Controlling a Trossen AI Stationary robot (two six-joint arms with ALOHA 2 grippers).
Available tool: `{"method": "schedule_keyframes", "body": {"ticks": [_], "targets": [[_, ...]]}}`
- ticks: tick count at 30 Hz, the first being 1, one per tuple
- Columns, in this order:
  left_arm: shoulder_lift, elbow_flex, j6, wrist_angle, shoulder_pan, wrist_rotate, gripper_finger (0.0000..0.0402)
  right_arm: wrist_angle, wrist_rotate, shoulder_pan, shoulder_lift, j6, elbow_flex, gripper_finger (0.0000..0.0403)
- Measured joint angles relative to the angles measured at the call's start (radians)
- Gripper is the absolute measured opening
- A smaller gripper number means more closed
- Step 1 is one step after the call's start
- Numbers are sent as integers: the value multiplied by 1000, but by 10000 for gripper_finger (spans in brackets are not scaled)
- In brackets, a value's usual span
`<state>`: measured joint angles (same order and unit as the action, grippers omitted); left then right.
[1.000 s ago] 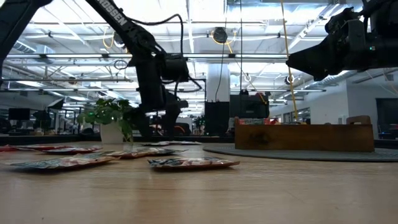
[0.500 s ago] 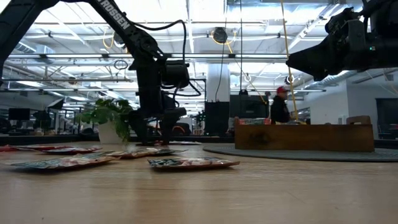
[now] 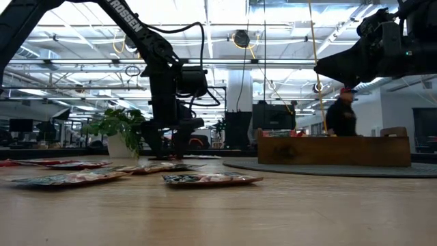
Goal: Pick & Place Tea
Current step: Put the red tea bag into the left section of the wooden organizer
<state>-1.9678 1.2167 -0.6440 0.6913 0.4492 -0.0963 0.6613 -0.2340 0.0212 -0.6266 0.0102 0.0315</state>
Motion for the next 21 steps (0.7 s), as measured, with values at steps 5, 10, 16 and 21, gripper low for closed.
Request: {"method": "schedule_keyframes", "body": {"ticks": [5,10,16,21], "targets": [[0,0,-13,7,0,11,243,0,0,0,0,0,0,123],[0,0,-14,12,0,14,201,-1,0,0,0,0,0,123],[1,-1,-14,15,0,16,155,-1,0,0,0,1,0,123],[1,-1,-14,18,1,35,104,-1,0,0,0,1,0,123]]}}
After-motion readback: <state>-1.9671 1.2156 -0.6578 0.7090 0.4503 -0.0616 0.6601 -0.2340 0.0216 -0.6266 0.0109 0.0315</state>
